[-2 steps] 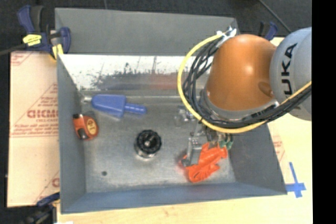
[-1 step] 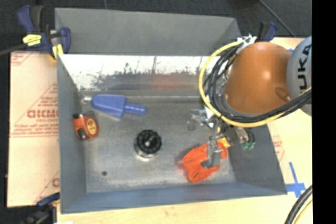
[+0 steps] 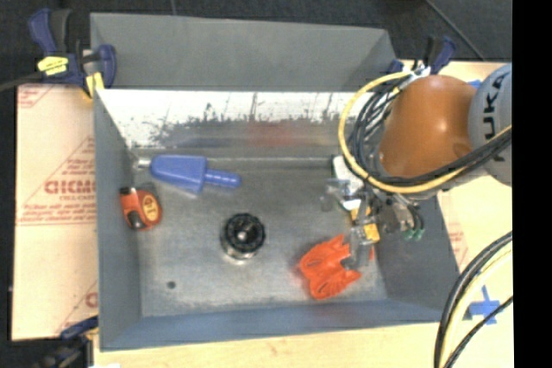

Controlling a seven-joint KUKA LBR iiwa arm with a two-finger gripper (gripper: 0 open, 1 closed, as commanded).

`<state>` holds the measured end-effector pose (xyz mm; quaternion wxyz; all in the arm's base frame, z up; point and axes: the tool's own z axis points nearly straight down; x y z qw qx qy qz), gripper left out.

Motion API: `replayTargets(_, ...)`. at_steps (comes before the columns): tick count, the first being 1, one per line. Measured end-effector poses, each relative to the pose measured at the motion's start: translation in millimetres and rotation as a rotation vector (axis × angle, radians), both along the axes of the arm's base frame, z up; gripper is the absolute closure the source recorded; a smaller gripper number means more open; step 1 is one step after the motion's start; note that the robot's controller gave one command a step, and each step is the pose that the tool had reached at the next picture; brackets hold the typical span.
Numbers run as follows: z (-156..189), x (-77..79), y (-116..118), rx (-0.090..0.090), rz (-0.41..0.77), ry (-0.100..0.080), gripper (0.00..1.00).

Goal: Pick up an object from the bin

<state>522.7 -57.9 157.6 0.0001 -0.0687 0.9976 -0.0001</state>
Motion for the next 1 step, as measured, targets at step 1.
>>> replayTargets(1,-3.0,-35.6,-13.3,0.0,0.089,-0.002,0.0)
